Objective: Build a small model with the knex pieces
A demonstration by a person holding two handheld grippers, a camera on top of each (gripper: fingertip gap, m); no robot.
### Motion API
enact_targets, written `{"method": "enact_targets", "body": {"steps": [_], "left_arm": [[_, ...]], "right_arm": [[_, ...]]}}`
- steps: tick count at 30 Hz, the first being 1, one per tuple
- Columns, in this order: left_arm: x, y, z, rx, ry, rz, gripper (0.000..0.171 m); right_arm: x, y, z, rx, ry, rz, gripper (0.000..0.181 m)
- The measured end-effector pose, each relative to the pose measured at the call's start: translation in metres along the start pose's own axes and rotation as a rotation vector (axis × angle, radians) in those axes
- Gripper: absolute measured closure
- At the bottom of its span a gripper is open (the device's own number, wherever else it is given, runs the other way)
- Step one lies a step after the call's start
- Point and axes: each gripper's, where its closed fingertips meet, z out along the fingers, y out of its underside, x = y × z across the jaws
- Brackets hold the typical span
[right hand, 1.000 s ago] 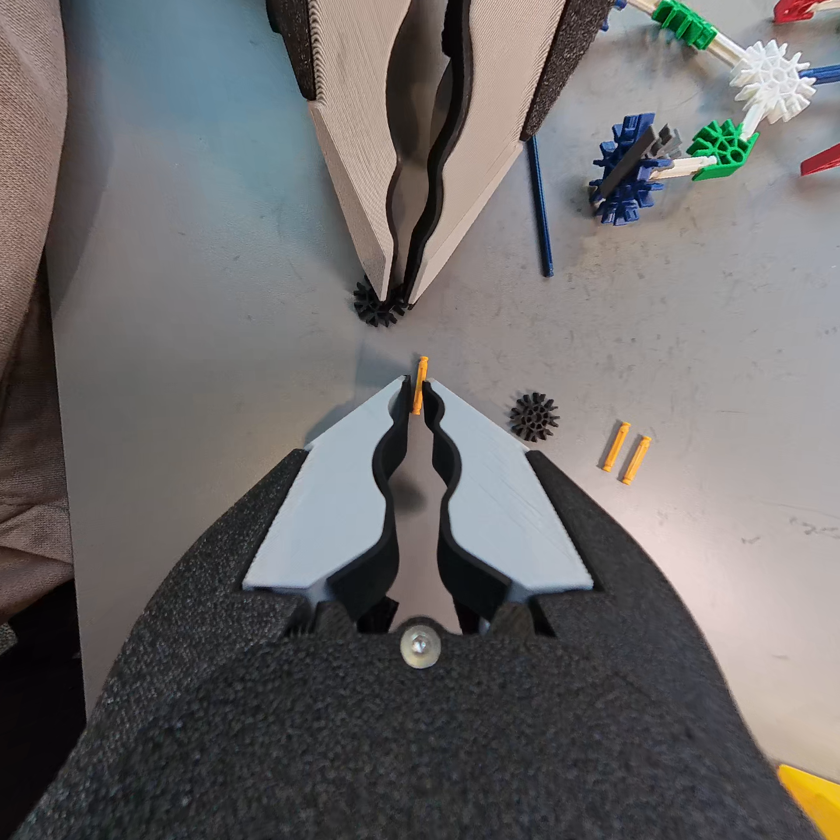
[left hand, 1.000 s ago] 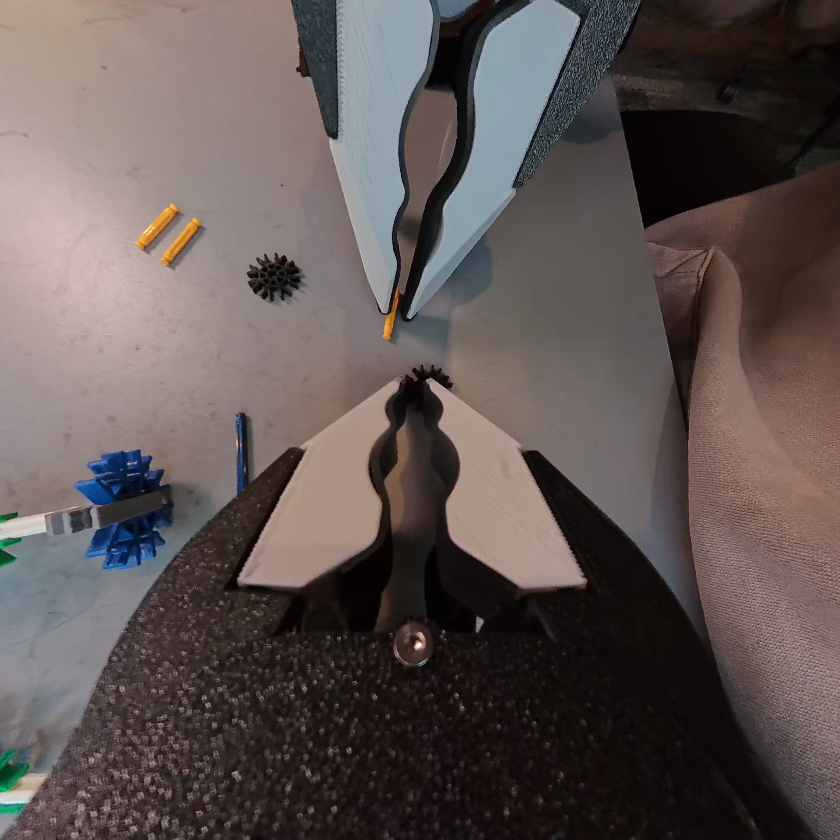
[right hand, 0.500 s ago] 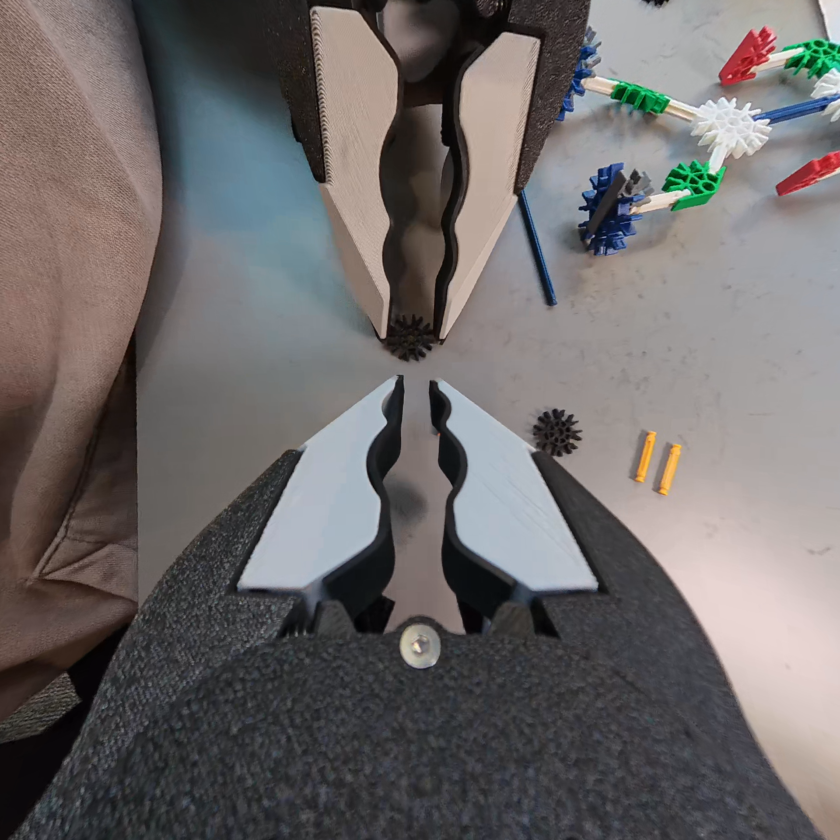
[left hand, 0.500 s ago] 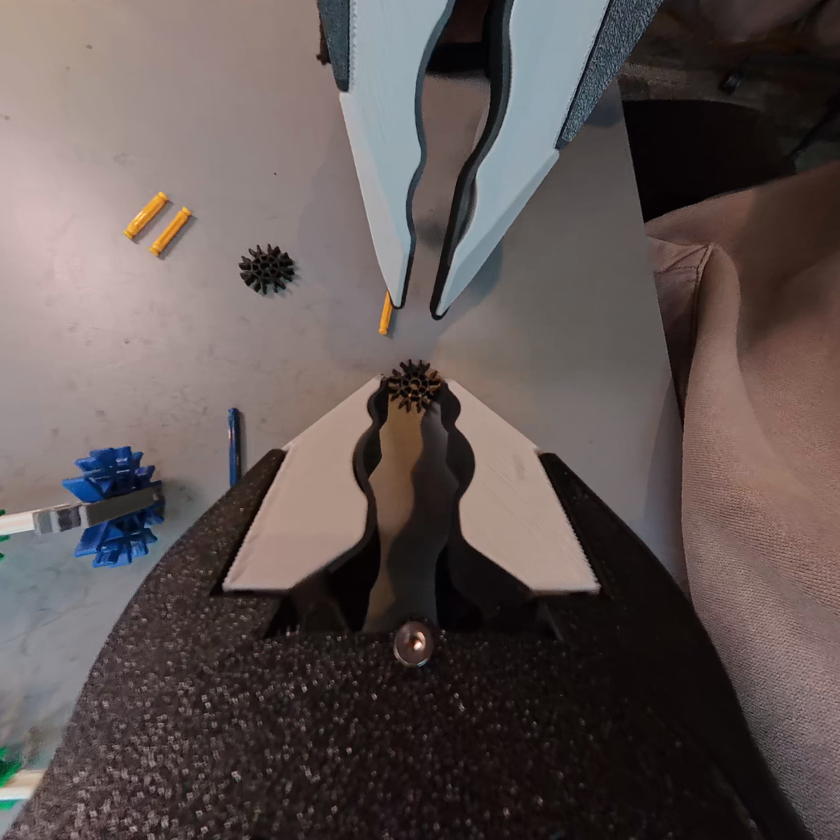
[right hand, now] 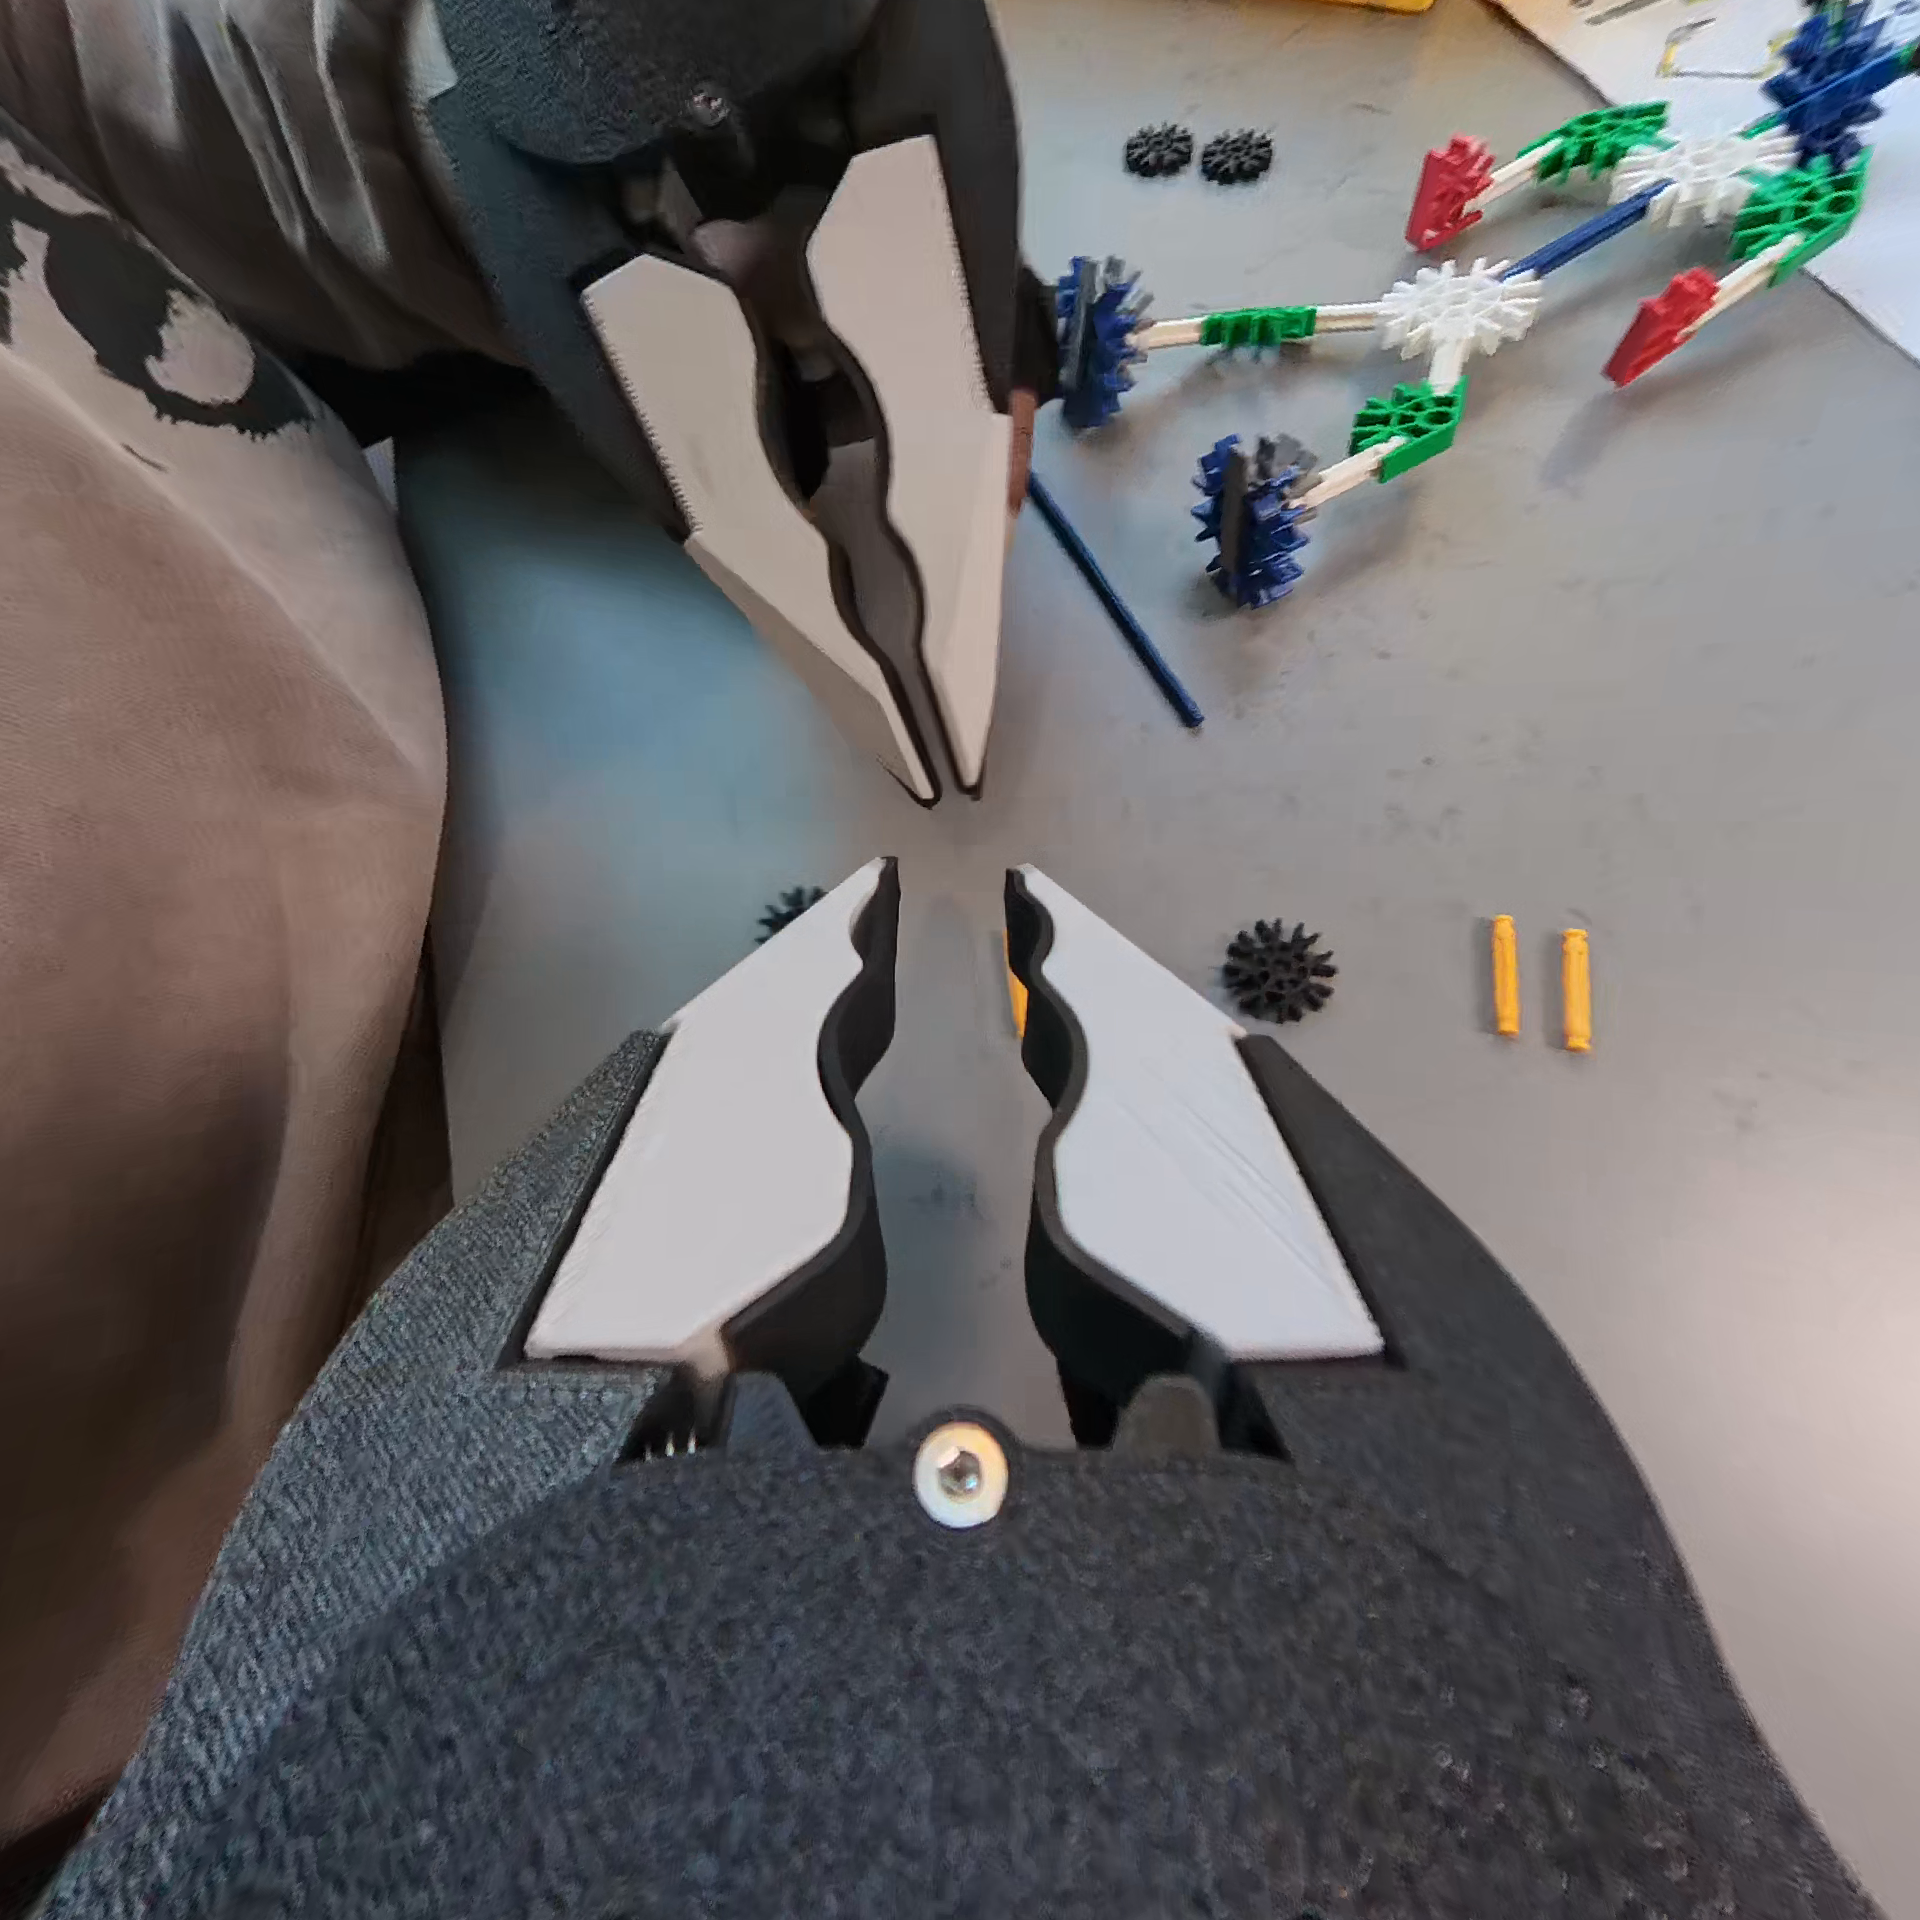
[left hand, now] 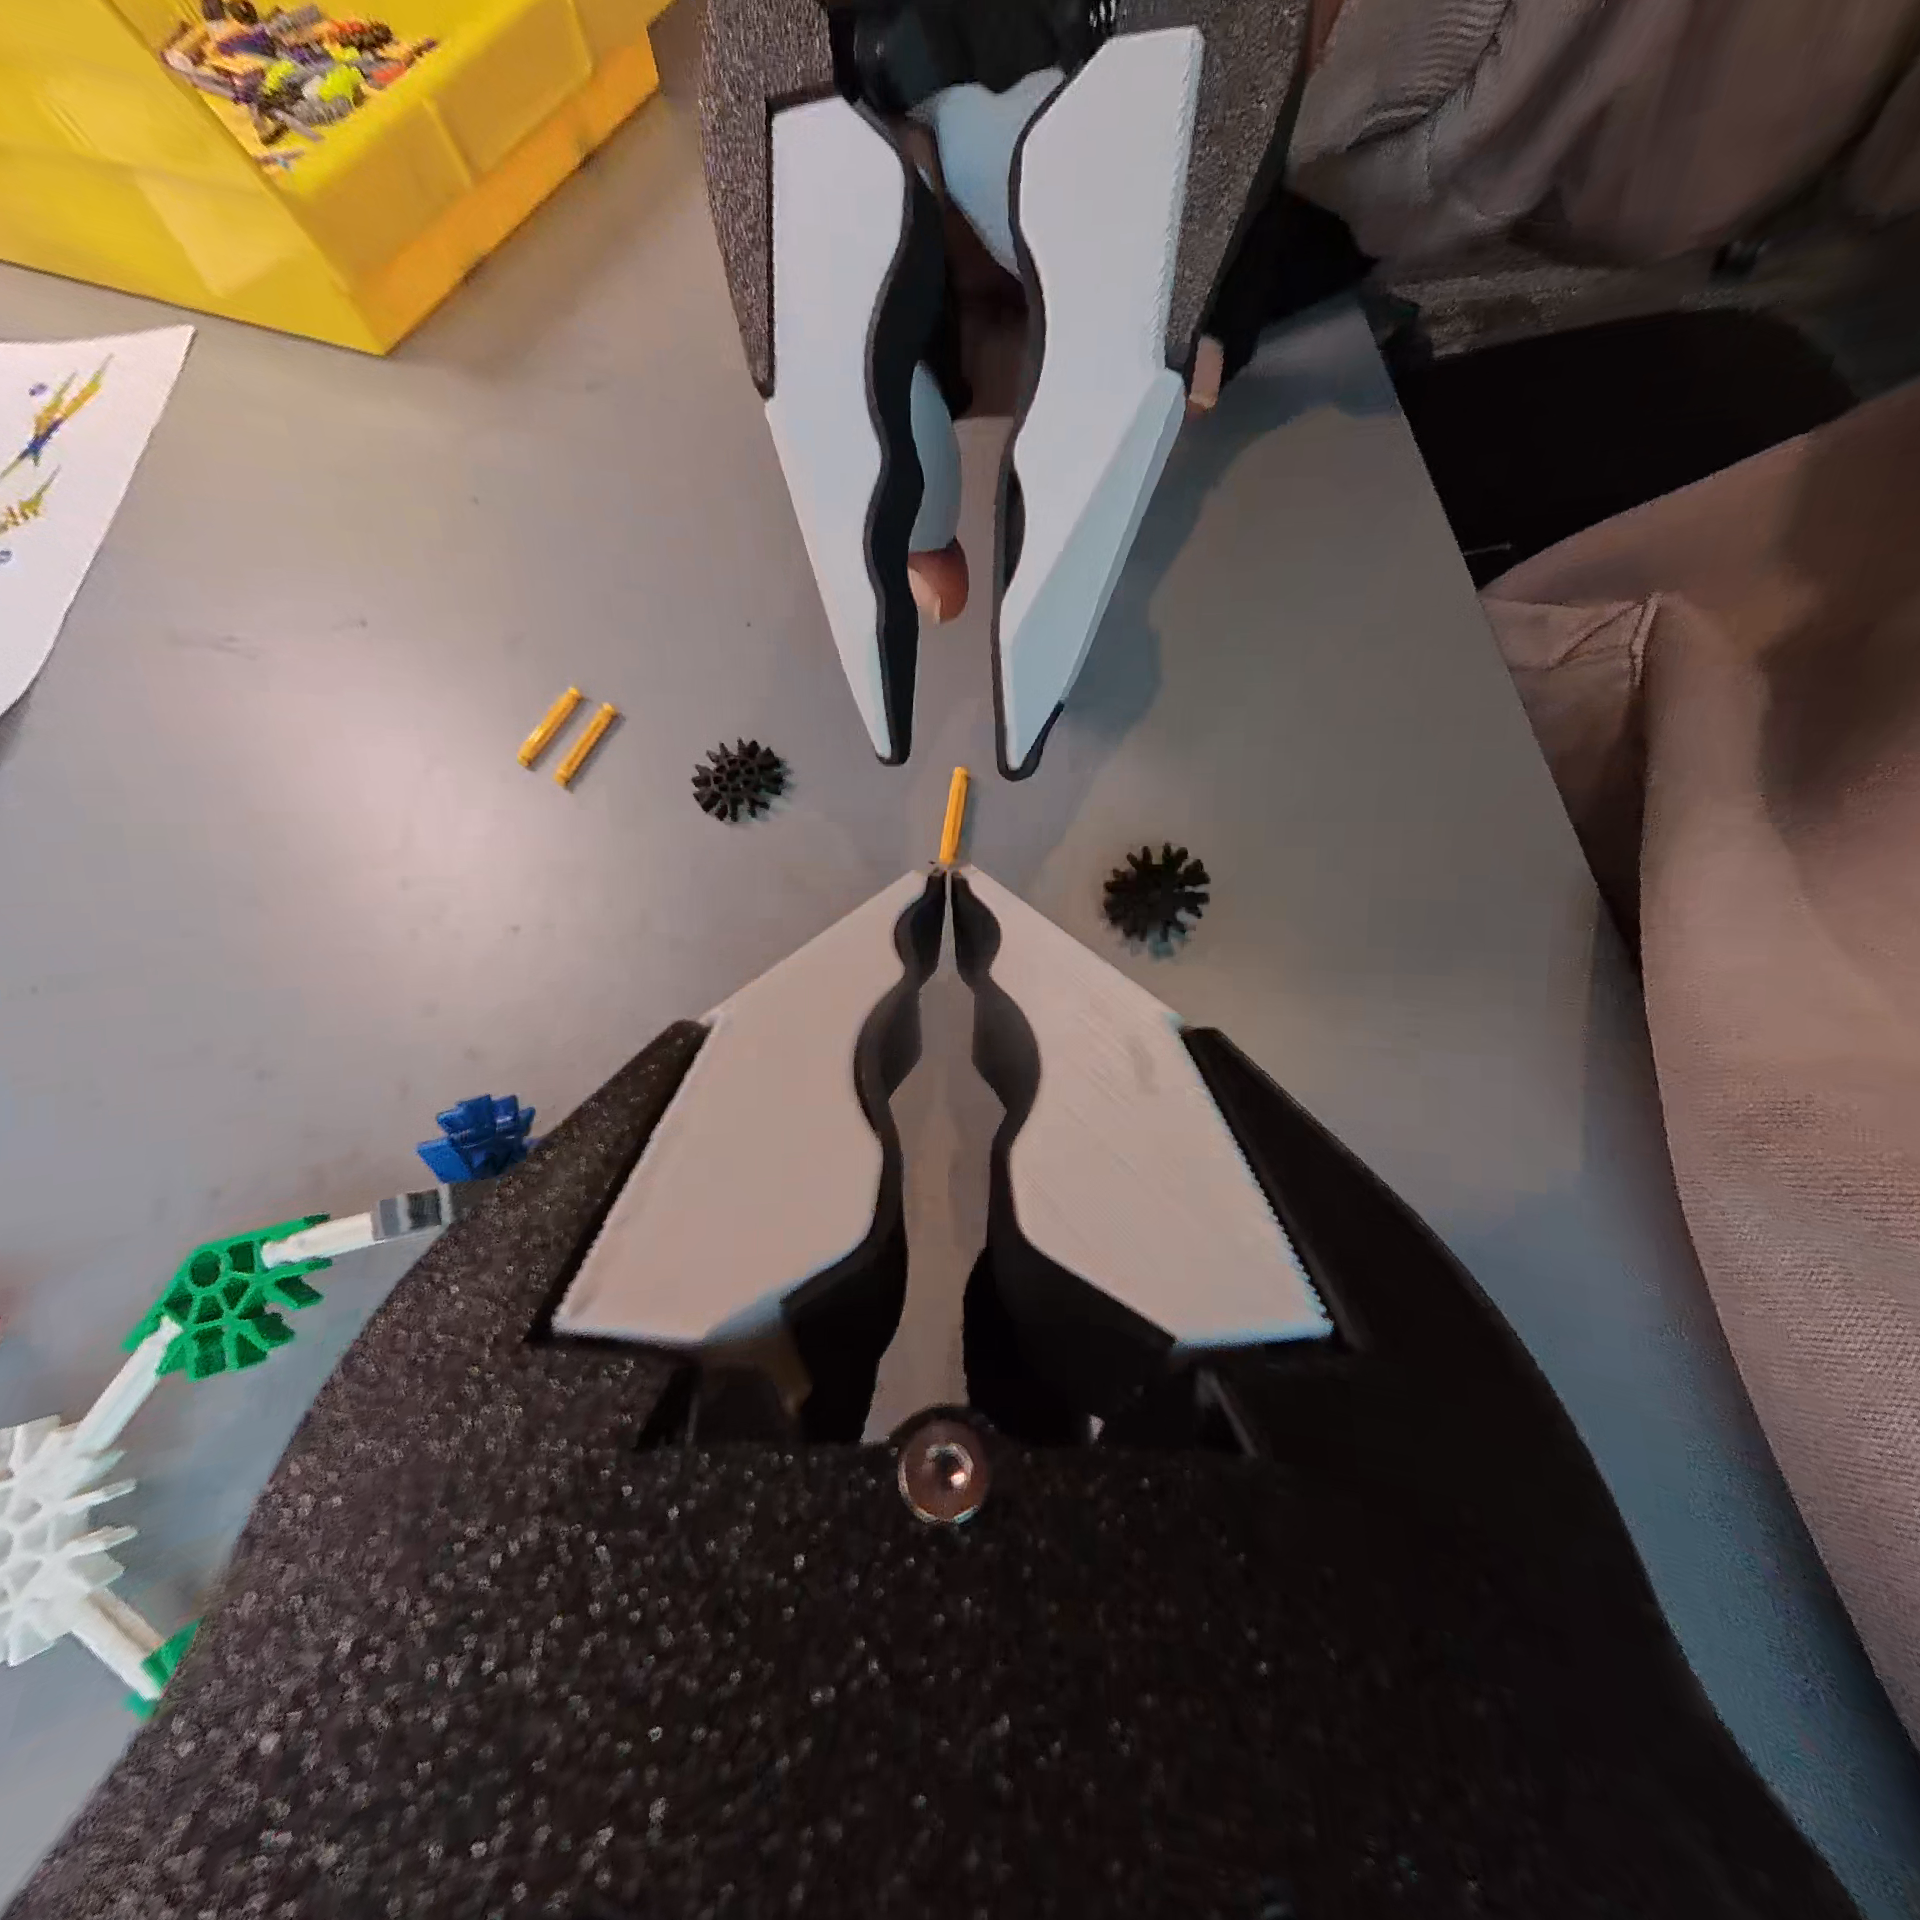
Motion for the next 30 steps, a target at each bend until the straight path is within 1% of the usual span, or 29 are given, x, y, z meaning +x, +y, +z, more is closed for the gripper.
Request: {"method": "enact_targets", "body": {"steps": [2,4,6,8,9,12,14,17,21,23,24,25,27,28,30], "left_arm": [[0.003,0.005,0.002,-0.020,0.041,-0.051,0.164],[0.004,0.006,0.003,-0.028,0.058,-0.070,0.160],[0.003,0.007,0.002,-0.031,0.055,-0.070,0.159],[0.001,0.008,0.002,-0.038,0.050,-0.075,0.158],[0.001,0.008,0.002,-0.042,0.049,-0.080,0.158],[-0.001,0.009,0.000,-0.044,0.051,-0.105,0.157],[0.002,0.008,-0.002,-0.033,0.089,-0.147,0.157],[0.010,0.007,-0.006,-0.019,0.200,-0.283,0.153],[0.015,-0.004,-0.014,0.051,0.351,-0.495,0.147],[0.015,-0.013,-0.020,0.112,0.404,-0.558,0.148],[0.015,-0.017,-0.022,0.132,0.420,-0.569,0.152],[0.015,-0.018,-0.024,0.141,0.426,-0.563,0.160],[0.014,-0.021,-0.027,0.157,0.409,-0.524,0.164],[0.012,-0.021,-0.027,0.161,0.383,-0.494,0.168],[0.010,-0.021,-0.027,0.164,0.329,-0.396,0.169]], "right_arm": [[-0.015,0.008,0.003,-0.069,-0.047,-0.024,0.162],[-0.027,0.018,0.008,-0.152,-0.047,-0.082,0.160],[-0.034,0.021,0.016,-0.185,-0.027,-0.081,0.154],[-0.034,0.026,0.026,-0.223,0.030,-0.084,0.150],[-0.031,0.029,0.028,-0.249,0.078,-0.119,0.153],[-0.035,0.028,0.030,-0.275,0.084,-0.145,0.160],[-0.033,0.027,0.029,-0.262,0.085,-0.164,0.162],[-0.027,0.020,0.027,-0.218,0.125,-0.283,0.162],[-0.025,-0.016,0.016,-0.049,0.212,-0.472,0.162],[-0.022,-0.027,0.010,-0.023,0.270,-0.581,0.162],[-0.021,-0.030,0.008,-0.016,0.291,-0.623,0.162],[-0.021,-0.034,0.007,-0.002,0.298,-0.646,0.163],[-0.020,-0.036,0.005,0.015,0.300,-0.646,0.164],[-0.018,-0.036,0.004,0.021,0.294,-0.615,0.165],[-0.017,-0.036,0.001,0.056,0.230,-0.476,0.158]]}}
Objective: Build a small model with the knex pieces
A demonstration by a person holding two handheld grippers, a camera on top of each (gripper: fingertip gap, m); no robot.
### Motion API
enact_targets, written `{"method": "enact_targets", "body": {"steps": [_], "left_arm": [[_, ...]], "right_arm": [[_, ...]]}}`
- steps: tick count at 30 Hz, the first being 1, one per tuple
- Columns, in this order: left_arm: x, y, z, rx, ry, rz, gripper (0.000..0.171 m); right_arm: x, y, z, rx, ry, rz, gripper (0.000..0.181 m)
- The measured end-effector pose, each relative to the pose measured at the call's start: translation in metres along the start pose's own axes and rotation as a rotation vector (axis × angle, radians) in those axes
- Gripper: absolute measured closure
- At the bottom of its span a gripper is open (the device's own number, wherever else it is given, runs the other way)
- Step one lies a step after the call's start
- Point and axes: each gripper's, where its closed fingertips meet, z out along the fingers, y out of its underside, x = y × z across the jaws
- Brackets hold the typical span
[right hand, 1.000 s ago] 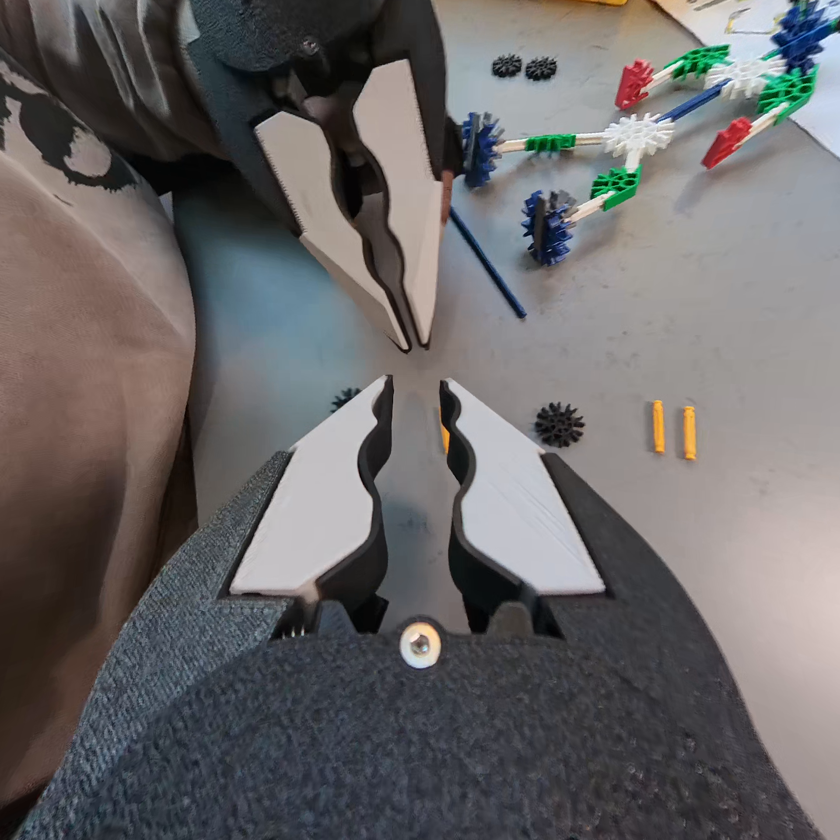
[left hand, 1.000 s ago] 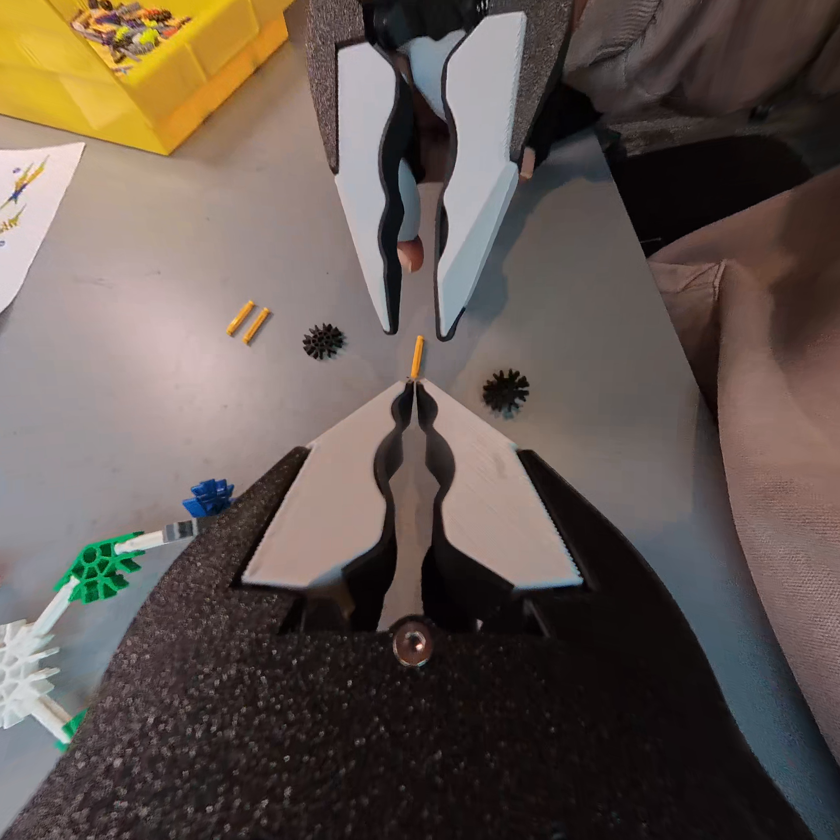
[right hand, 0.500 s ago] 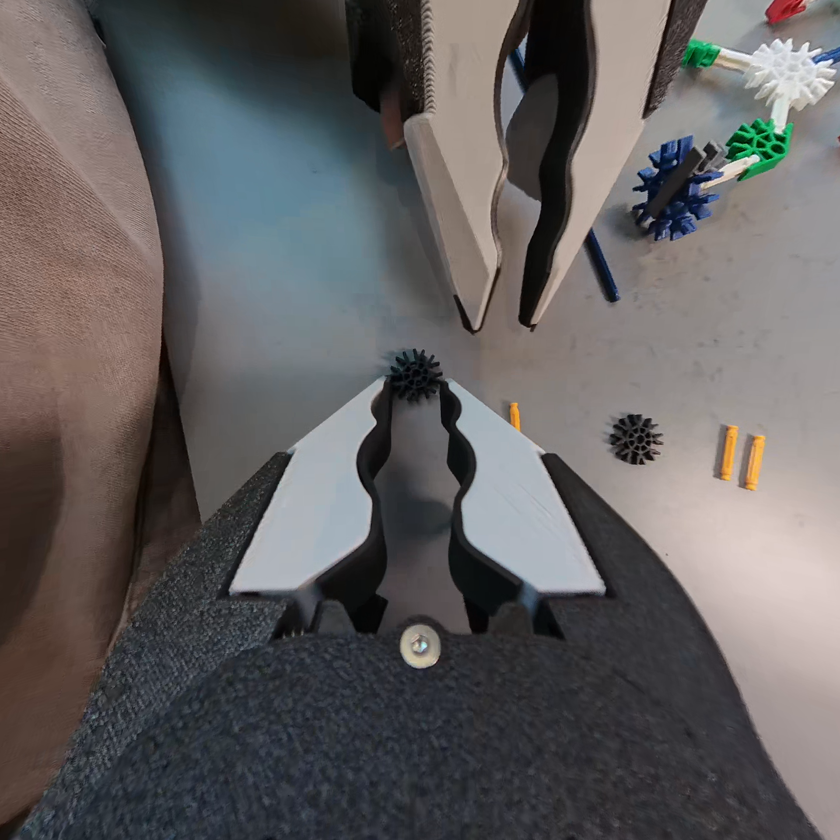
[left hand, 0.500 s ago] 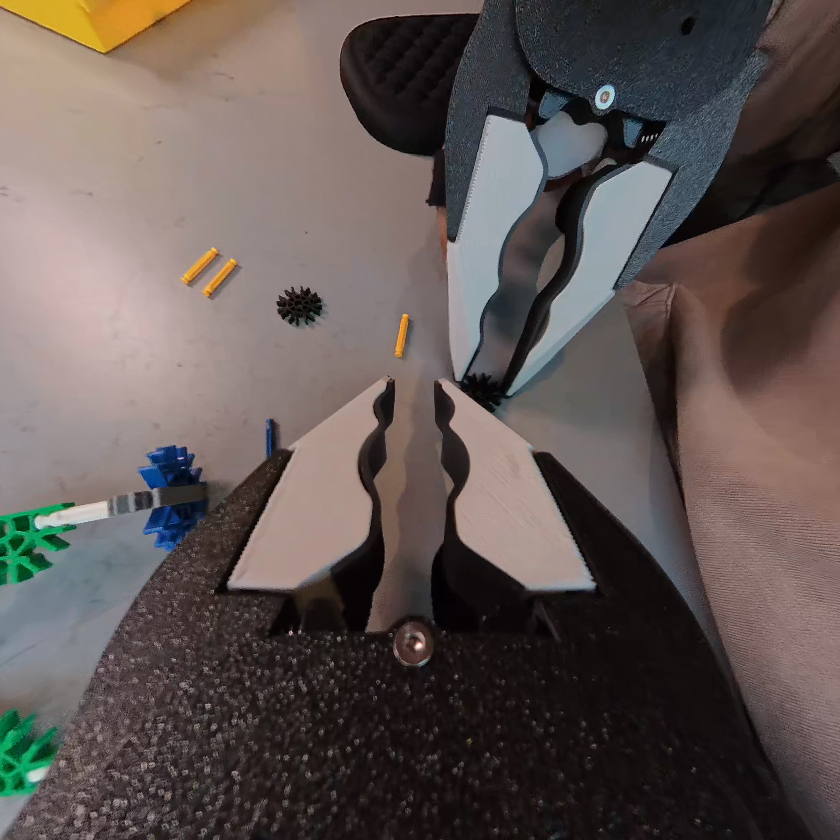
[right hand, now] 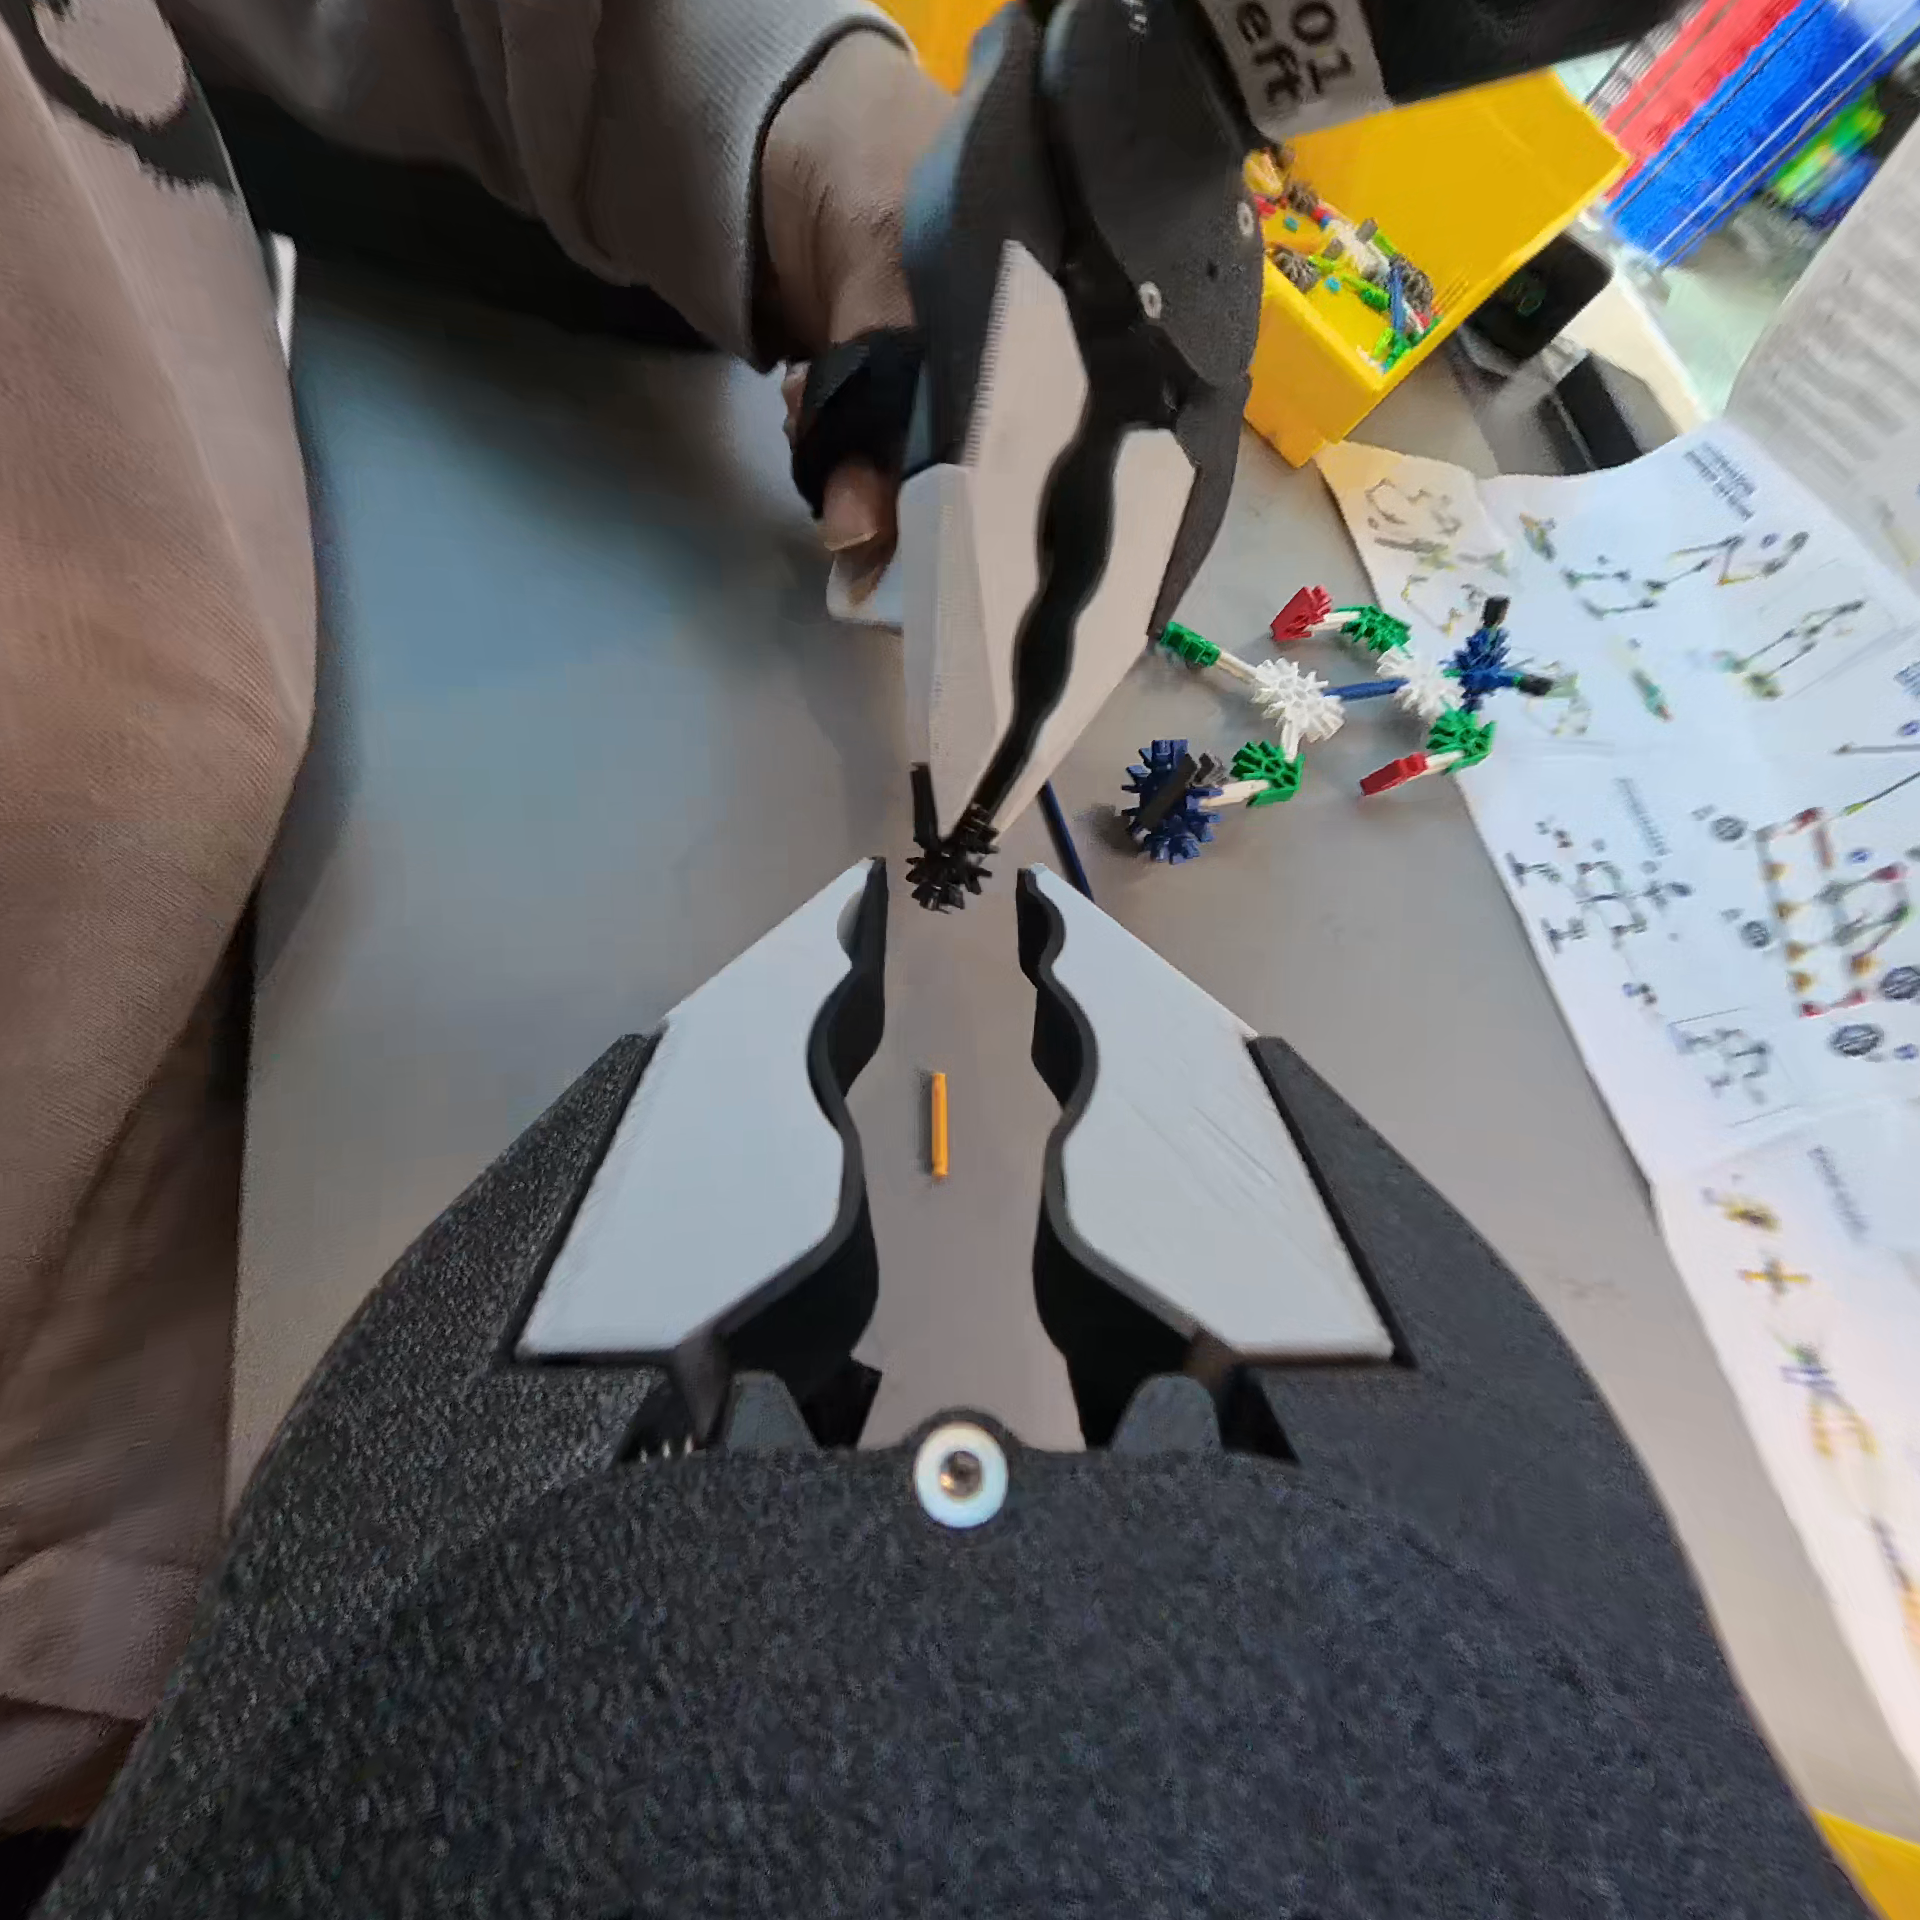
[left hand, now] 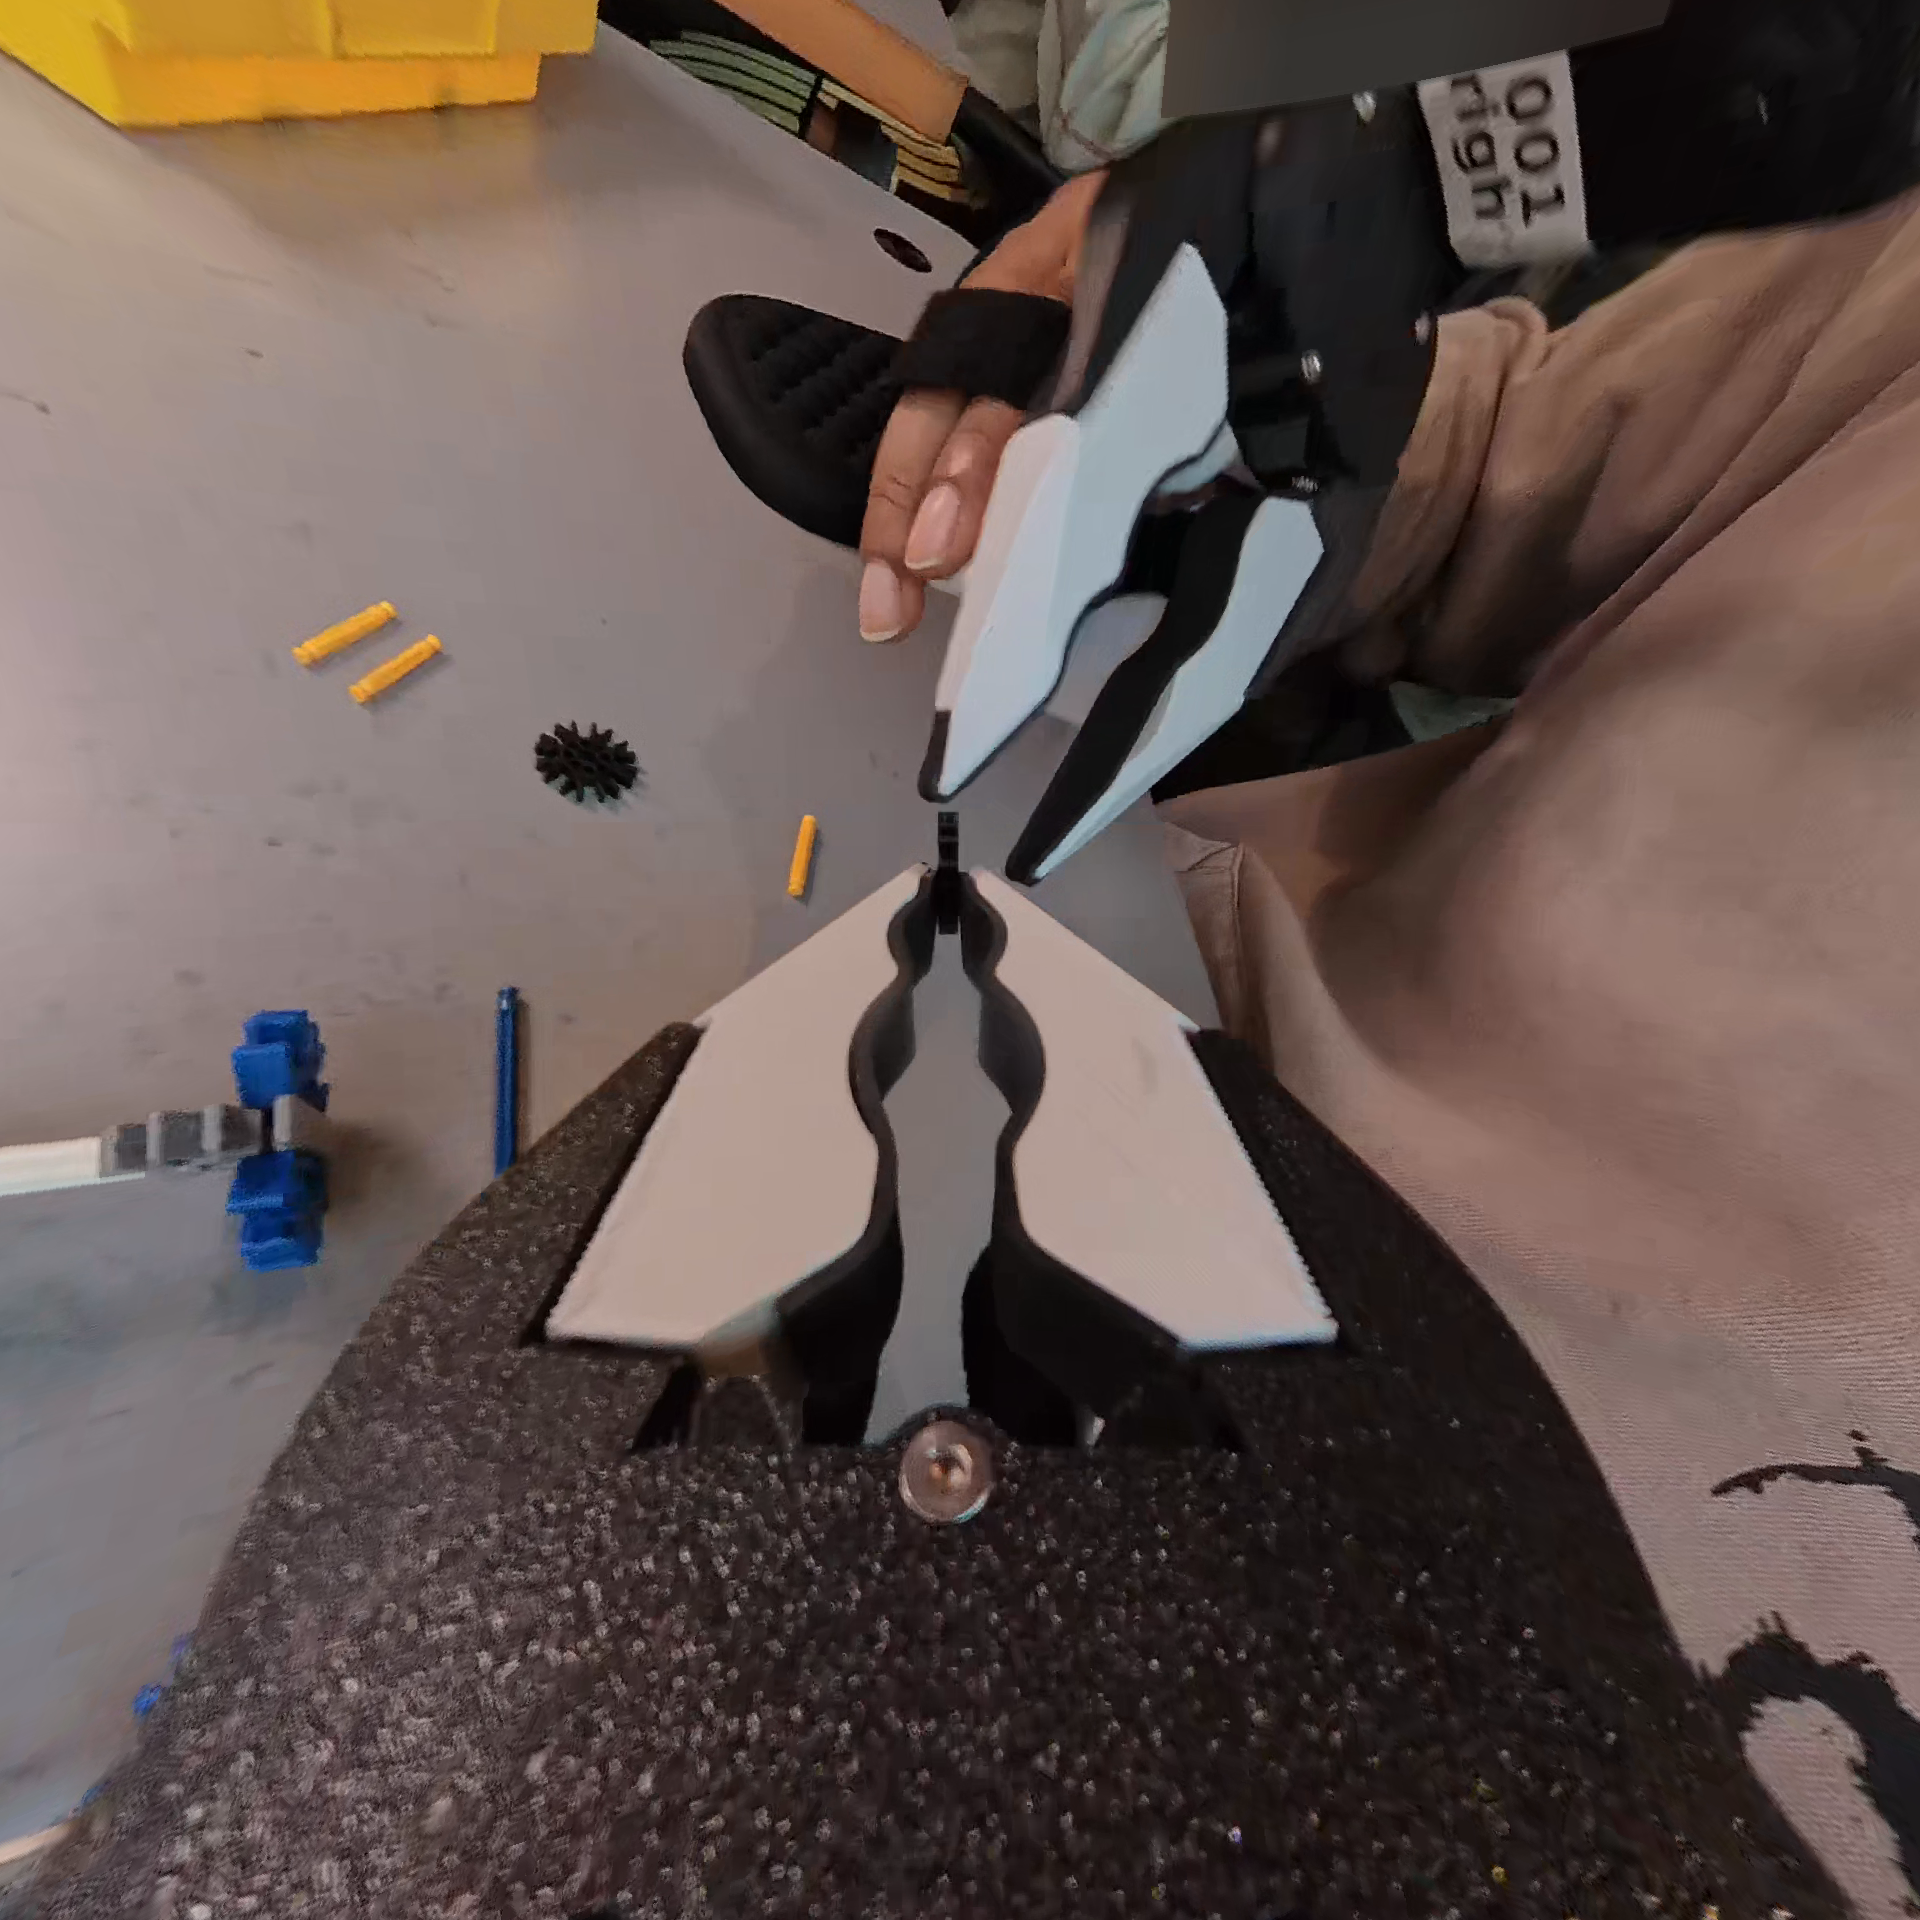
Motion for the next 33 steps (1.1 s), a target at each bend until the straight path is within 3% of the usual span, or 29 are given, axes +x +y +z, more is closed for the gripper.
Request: {"method": "enact_targets", "body": {"steps": [3,7,15,33], "left_arm": [[0.001,0.001,0.004,-0.021,-0.063,0.150,0.169],[-0.002,0.008,0.011,-0.069,-0.133,0.281,0.169],[-0.021,0.037,0.020,-0.239,-0.219,0.289,0.165],[-0.029,0.040,0.021,-0.258,-0.260,0.282,0.166]], "right_arm": [[0.001,0.006,-0.001,0.022,-0.082,0.187,0.159],[-0.007,0.015,0.005,0.000,-0.135,0.215,0.177],[-0.016,0.045,0.023,-0.186,-0.162,0.148,0.179],[-0.028,0.047,0.022,-0.244,-0.155,0.263,0.173]]}}
